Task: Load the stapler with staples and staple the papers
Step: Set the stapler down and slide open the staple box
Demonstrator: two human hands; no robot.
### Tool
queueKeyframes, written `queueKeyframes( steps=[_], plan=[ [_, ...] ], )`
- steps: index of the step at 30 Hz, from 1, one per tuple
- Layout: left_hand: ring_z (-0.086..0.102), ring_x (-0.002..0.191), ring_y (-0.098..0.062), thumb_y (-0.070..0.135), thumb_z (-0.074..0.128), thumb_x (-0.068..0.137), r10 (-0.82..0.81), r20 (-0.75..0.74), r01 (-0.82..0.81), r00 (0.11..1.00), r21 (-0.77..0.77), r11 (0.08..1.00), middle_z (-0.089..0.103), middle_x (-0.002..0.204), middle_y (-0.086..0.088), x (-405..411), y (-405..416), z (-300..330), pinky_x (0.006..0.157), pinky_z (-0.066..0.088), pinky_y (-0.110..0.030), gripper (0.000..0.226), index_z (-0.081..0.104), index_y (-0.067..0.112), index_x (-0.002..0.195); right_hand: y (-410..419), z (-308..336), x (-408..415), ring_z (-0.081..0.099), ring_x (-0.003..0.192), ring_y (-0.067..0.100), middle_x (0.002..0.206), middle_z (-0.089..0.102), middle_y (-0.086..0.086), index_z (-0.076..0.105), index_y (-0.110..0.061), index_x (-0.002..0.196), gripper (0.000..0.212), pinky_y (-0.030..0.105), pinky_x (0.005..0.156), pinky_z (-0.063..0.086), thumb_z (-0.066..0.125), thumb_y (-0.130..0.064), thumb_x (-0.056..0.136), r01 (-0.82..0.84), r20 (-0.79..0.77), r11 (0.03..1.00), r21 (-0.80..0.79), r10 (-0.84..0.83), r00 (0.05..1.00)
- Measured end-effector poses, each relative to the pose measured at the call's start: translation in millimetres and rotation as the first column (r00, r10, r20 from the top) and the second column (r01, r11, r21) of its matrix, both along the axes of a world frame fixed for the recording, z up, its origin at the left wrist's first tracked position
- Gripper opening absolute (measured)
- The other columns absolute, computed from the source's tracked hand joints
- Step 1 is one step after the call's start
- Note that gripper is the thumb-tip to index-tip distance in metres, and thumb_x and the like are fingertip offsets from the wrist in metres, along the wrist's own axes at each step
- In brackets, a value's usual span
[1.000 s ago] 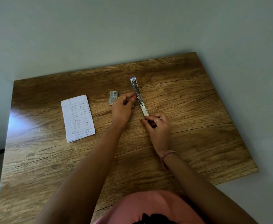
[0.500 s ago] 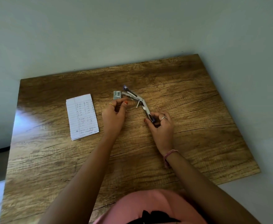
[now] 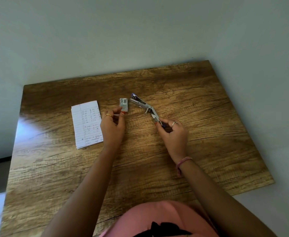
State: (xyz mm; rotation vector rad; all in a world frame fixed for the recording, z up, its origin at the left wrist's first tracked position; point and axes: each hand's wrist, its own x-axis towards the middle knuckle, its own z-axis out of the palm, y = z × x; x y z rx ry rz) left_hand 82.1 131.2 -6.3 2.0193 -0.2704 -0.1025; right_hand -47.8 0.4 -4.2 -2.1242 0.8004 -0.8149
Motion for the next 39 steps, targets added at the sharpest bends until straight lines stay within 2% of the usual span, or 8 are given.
queueKeyframes(
  steps=[5,8,14,18,25,32,37,39],
  plan=[
    [0.043,0.12,-0.023,0.028,0.067,0.085,-0.055,-0.031,0.057,0.998,0.076,0.995,0.043,0.126,-0.004,-2.3,0.5,-5.4,0.102,0.041,-0.039,0.048,0.048,0.015,0.127,-10.3,16.1,2.8,0.063,0.067,0.003,0.081,0.072,-0.001,0.073,-0.009,0.098,0.018,0.008,0.052,0.046,0.071,-0.019,0.083,-0.006,0.019,0.993,0.116,0.004,1.0],
    [0.034,0.125,-0.021,0.037,0.067,0.084,-0.088,-0.008,0.088,0.996,0.18,0.98,0.04,0.134,-0.007,-3.6,-1.7,-6.4,0.106,0.035,-0.042,0.06,0.042,0.012,0.133,-21.0,24.6,7.2,0.06,0.061,-0.001,0.077,0.07,-0.004,0.072,-0.008,0.1,0.019,0.009,0.047,0.043,0.068,-0.018,0.085,-0.01,0.014,0.987,0.163,0.007,1.0],
    [0.035,0.127,-0.026,0.04,0.065,0.084,-0.078,0.048,0.061,0.996,0.28,0.958,0.041,0.136,-0.01,-4.0,-4.9,-6.2,0.108,0.031,-0.043,0.063,0.042,0.011,0.135,-55.6,30.4,13.2,0.064,0.079,0.002,0.09,0.069,-0.006,0.069,-0.015,0.107,0.029,0.014,0.066,0.052,0.075,-0.023,0.08,-0.031,-0.044,0.928,0.37,0.051,0.998],
    [0.034,0.127,-0.026,0.044,0.065,0.083,-0.048,0.061,0.026,0.997,0.313,0.949,0.041,0.136,-0.01,-4.0,-8.3,-4.4,0.107,0.027,-0.038,0.066,0.042,0.01,0.135,-71.7,27.9,14.7,0.066,0.094,0.007,0.105,0.07,0.0,0.066,-0.014,0.113,0.039,0.022,0.08,0.055,0.077,-0.015,0.076,-0.074,-0.088,0.933,0.353,0.111,0.99],
    [0.028,0.132,-0.031,0.055,0.061,0.082,-0.007,0.043,-0.012,0.999,0.41,0.912,0.038,0.14,-0.013,3.3,-18.3,-1.5,0.109,0.024,-0.042,0.075,0.039,0.01,0.138,-86.7,27.9,21.1,0.064,0.101,0.008,0.111,0.066,-0.001,0.061,-0.014,0.12,0.045,0.029,0.088,0.055,0.073,-0.004,0.078,-0.081,-0.063,0.932,0.354,0.111,0.992],
    [0.029,0.13,-0.03,0.054,0.062,0.082,-0.005,0.046,-0.015,0.999,0.411,0.911,0.038,0.139,-0.013,4.0,-19.1,-1.6,0.107,0.025,-0.04,0.074,0.039,0.011,0.138,-89.1,26.5,22.3,0.06,0.103,0.004,0.126,0.061,0.005,0.054,-0.012,0.128,0.056,0.017,0.086,0.051,0.072,0.001,0.077,-0.117,-0.019,0.929,0.35,0.132,0.991],
    [0.03,0.129,-0.03,0.056,0.061,0.082,0.013,0.05,-0.033,0.999,0.424,0.905,0.039,0.137,-0.014,5.6,-21.2,-1.5,0.106,0.026,-0.04,0.076,0.04,0.01,0.138,-90.4,18.0,17.3,0.057,0.113,0.015,0.127,0.059,-0.003,0.053,-0.019,0.128,0.057,0.036,0.095,0.051,0.074,-0.007,0.077,-0.128,-0.067,0.959,0.253,0.149,0.986],
    [0.03,0.128,-0.031,0.058,0.059,0.082,0.018,0.049,-0.038,0.999,0.438,0.898,0.039,0.136,-0.014,6.6,-23.1,-0.5,0.106,0.027,-0.041,0.077,0.04,0.008,0.137,-90.8,16.1,14.6,0.058,0.111,0.016,0.13,0.057,0.0,0.052,-0.02,0.129,0.057,0.03,0.089,0.053,0.074,-0.008,0.077,-0.126,-0.072,0.956,0.266,0.151,0.986]
  ],
)
